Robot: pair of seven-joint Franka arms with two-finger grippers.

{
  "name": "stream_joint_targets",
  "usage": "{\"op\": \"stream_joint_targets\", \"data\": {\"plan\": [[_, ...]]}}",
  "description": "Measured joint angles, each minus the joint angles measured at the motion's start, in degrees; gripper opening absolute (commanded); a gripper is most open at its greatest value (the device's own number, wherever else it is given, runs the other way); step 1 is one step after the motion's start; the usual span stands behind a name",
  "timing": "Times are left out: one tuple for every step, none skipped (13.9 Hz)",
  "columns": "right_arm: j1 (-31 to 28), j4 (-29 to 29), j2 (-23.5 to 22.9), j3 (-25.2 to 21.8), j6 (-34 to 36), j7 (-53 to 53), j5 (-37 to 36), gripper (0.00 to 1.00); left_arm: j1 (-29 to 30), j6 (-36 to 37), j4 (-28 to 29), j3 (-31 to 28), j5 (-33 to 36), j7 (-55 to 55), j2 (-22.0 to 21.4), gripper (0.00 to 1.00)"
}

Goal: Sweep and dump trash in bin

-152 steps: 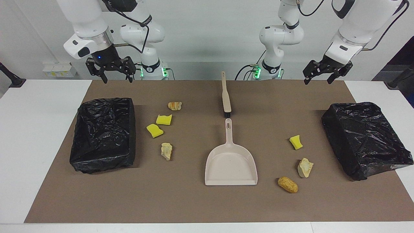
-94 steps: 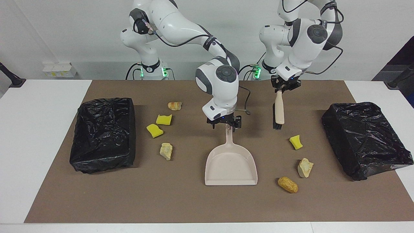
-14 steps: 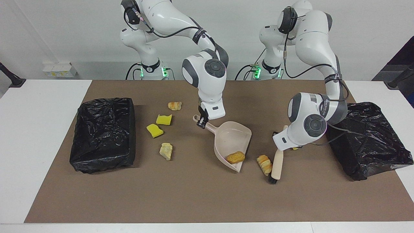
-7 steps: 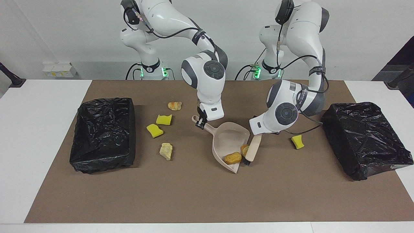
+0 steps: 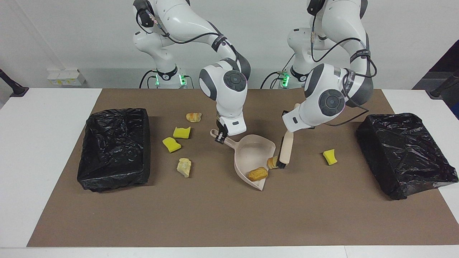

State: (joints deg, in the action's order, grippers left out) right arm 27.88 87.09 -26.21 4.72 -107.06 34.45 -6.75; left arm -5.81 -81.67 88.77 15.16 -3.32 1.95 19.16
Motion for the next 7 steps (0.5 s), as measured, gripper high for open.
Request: {"op": "stream_joint_targets", "data": {"plan": [[-0.03, 0.13, -0.05, -0.01, -0.49, 1.43, -0.19, 0.00, 1.15, 0.54, 0.70, -0.14, 0.03, 3.89, -0.54, 0.00], [-0.03, 0.38, -0.12, -0.01, -1.45, 2.69, -0.51, 0.00, 2.96, 0.61, 1.76, -0.25, 0.20, 6.95, -0.94, 0.00], [0.01, 0.65, -0.18, -0.01, -2.23, 3.41, -0.86, 0.00, 5.14, 0.52, 3.14, -0.38, 0.81, 9.18, -1.30, 0.00], [0.05, 0.84, -0.23, 0.01, -2.51, 3.58, -1.14, 0.00, 7.64, 0.20, 4.48, -0.51, 1.60, 11.09, -1.64, 0.00], [0.10, 0.95, -0.27, 0.02, -2.69, 3.59, -1.19, 0.00, 10.28, -0.77, 6.02, -0.62, 2.37, 12.65, -2.13, 0.00], [0.11, 1.04, -0.29, 0.02, -2.82, 3.59, -1.20, 0.00, 12.74, -2.28, 7.69, -0.69, 3.38, 13.43, -2.70, 0.00], [0.10, 1.12, -0.30, 0.02, -2.96, 3.59, -1.21, 0.00, 15.05, -3.74, 9.43, -0.76, 4.28, 13.69, -3.40, 0.00]]}}
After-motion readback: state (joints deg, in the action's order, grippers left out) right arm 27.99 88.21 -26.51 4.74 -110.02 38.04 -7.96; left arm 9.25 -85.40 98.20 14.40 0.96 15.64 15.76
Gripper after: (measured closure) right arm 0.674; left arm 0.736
